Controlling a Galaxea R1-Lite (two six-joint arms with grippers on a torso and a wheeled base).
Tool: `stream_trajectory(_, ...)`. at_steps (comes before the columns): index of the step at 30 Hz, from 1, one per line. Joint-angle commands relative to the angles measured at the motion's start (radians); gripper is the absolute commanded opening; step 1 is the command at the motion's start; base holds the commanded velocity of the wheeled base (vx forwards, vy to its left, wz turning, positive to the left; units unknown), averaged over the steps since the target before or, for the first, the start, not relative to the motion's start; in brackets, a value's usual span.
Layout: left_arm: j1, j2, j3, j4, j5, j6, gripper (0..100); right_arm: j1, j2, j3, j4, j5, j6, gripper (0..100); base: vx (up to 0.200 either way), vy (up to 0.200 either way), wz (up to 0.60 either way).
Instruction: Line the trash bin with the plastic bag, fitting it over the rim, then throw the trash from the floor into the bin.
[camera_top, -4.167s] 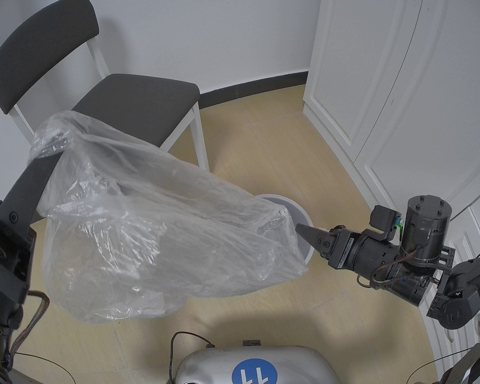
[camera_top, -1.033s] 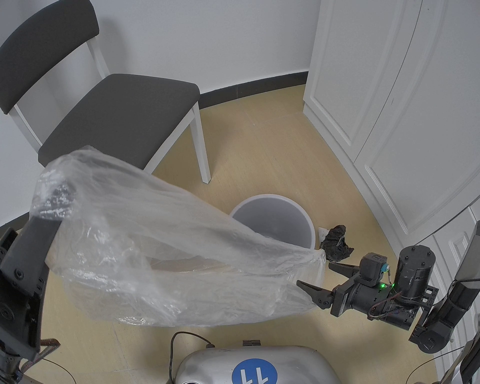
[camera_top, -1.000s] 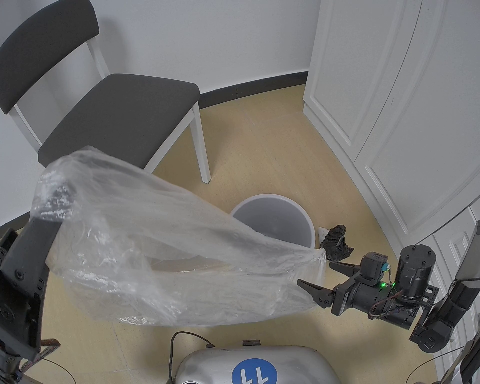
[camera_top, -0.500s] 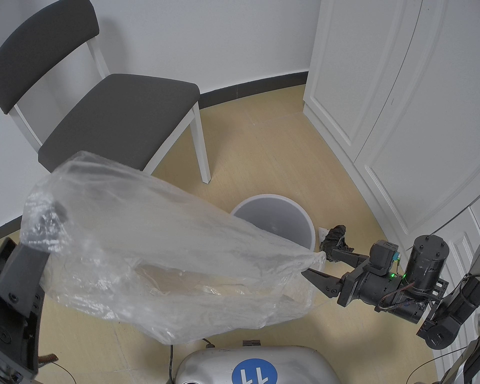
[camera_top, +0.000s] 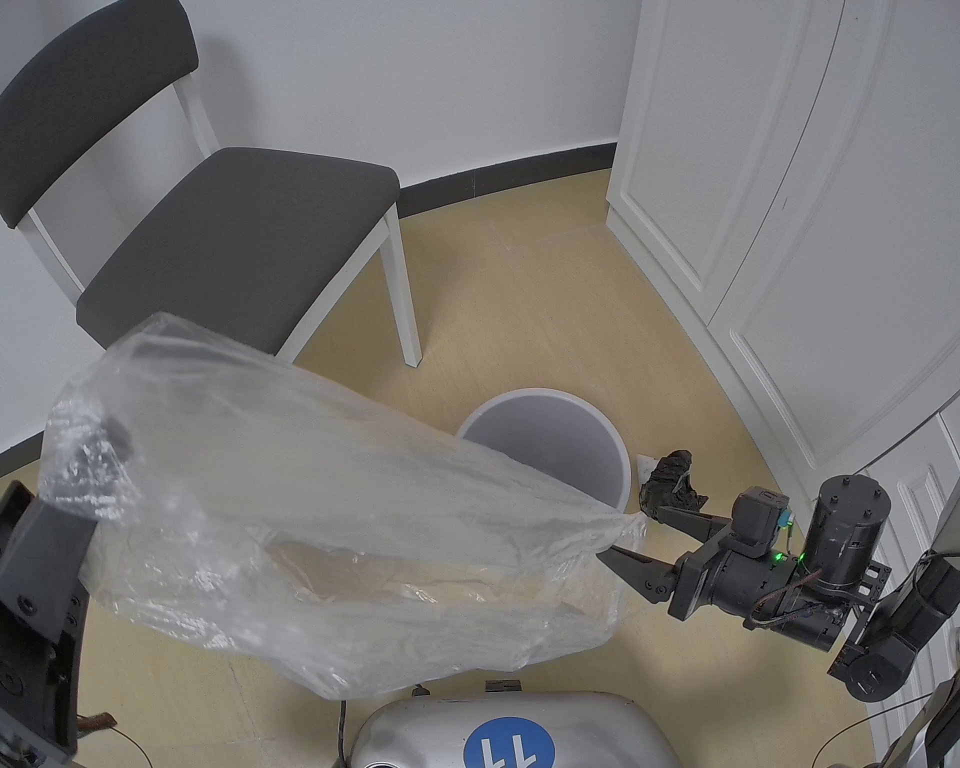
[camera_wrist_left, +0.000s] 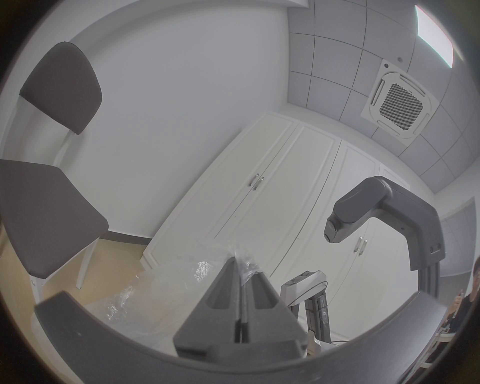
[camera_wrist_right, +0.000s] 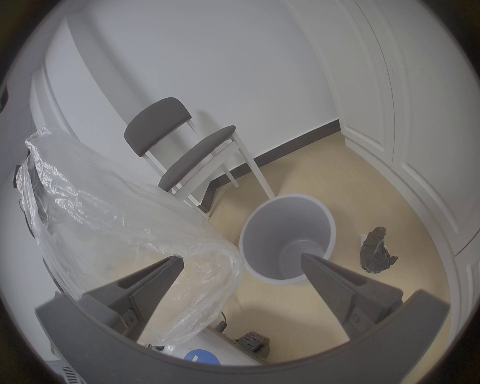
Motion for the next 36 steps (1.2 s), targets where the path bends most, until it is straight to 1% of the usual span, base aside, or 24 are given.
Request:
stream_trajectory(1, 0.0, -0.001, -0.001, 0.0, 0.001, -0.001, 0, 0.032, 0.052, -0.003, -0.014, -0.004, 0.002, 100, 0.0, 0.0, 0.0)
stream_trajectory(6, 0.0, -0.002, -0.003, -0.003, 0.001, -0.001, 0, 0.032, 0.054, 0.003, -0.012, -0.002, 0.002, 100, 0.0, 0.0, 0.0)
stream_trajectory(10, 0.0, -0.001, -0.003, -0.009, 0.001, -0.001, 0, 0.066, 0.063, 0.013, -0.012, -0.004, 0.002, 100, 0.0, 0.0, 0.0)
stream_trajectory(18, 0.0, -0.002, -0.003, -0.009, 0.001, 0.001, 0, 0.066, 0.086, -0.004, -0.02, -0.013, 0.006, 100, 0.0, 0.0, 0.0)
stream_trajectory(23, 0.0, -0.002, -0.003, -0.009, 0.001, 0.001, 0, 0.064, 0.112, 0.0, -0.083, -0.016, 0.006, 100, 0.0, 0.0, 0.0)
stream_trajectory(24, 0.0, -0.004, -0.003, -0.009, 0.001, 0.001, 0, 0.063, 0.137, 0.003, -0.127, -0.027, 0.005, 100, 0.0, 0.0, 0.0)
stream_trajectory(26, 0.0, -0.004, -0.003, -0.009, 0.001, 0.001, 0, 0.063, 0.16, 0.005, -0.127, -0.045, 0.005, 100, 0.0, 0.0, 0.0)
stream_trajectory(27, 0.0, -0.002, -0.003, -0.009, 0.001, 0.001, 0, 0.066, 0.181, 0.003, -0.127, -0.068, 0.003, 100, 0.0, 0.0, 0.0)
stream_trajectory(28, 0.0, -0.002, -0.001, -0.009, 0.001, 0.001, 0, 0.067, 0.186, 0.0, -0.127, -0.078, 0.003, 100, 0.0, 0.0, 0.0)
stream_trajectory(36, 0.001, -0.004, -0.001, -0.009, 0.001, 0.001, 0, 0.067, 0.173, -0.004, -0.127, -0.084, 0.003, 100, 0.0, 0.0, 0.0)
